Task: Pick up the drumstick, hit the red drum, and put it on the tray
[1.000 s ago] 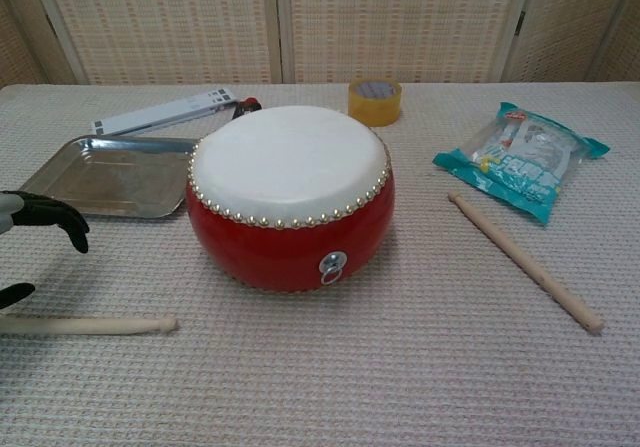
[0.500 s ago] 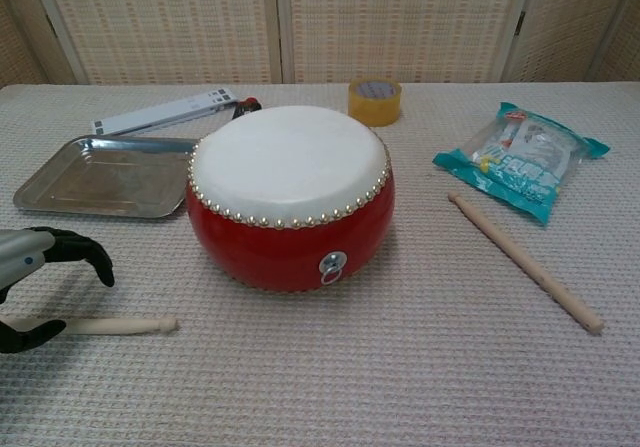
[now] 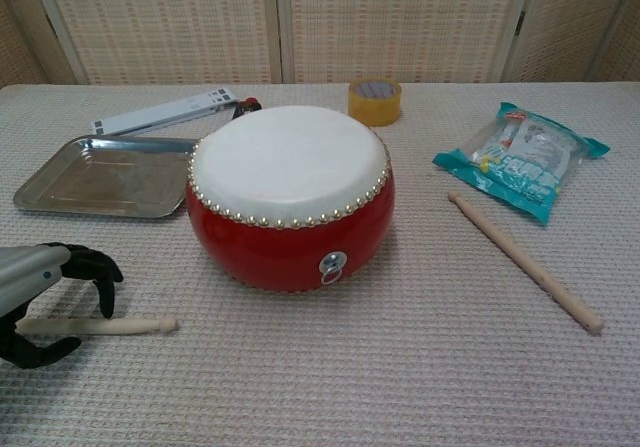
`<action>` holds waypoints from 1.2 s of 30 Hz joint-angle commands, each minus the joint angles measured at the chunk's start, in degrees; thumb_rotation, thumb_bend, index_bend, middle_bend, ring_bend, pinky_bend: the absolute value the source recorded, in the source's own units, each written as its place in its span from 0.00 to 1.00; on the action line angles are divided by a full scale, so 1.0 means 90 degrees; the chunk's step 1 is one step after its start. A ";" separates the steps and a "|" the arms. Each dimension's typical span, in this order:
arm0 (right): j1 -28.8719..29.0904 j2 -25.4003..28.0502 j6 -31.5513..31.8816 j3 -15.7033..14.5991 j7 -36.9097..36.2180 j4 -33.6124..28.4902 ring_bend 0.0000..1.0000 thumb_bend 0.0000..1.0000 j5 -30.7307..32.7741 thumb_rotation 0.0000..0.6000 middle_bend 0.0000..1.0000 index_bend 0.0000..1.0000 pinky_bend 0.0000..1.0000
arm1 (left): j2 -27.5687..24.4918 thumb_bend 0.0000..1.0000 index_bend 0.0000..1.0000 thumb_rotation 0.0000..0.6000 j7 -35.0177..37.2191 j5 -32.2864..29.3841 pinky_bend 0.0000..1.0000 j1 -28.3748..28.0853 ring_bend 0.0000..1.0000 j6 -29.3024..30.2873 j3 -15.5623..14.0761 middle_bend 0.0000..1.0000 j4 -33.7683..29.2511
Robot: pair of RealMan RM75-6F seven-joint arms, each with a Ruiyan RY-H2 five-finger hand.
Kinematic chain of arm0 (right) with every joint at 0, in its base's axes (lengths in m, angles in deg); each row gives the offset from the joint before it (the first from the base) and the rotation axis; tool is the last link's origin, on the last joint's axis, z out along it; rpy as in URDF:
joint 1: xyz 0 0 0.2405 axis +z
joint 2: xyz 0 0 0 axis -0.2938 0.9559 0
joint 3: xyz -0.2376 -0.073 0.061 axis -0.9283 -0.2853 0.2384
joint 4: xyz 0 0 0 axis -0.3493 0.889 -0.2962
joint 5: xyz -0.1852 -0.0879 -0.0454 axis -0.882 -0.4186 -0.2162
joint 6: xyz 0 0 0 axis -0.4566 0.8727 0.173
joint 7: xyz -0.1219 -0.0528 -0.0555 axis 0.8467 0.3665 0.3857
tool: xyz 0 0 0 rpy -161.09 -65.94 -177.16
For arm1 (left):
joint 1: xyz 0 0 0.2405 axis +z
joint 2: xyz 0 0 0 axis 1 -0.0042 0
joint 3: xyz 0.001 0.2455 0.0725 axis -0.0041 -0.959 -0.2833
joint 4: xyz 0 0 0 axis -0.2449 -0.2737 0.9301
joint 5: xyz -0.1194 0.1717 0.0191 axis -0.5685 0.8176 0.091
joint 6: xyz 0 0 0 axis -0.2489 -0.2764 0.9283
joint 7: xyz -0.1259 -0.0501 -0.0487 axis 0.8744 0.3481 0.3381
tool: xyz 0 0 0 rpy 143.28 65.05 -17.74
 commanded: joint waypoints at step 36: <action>0.0031 -0.0031 -0.0054 -0.0021 -0.0148 0.0128 0.00 0.05 -0.0012 1.00 0.09 0.04 0.11 | 0.0435 0.35 0.51 1.00 0.0375 -0.0252 0.10 -0.0084 0.13 -0.0076 0.0088 0.22 0.0608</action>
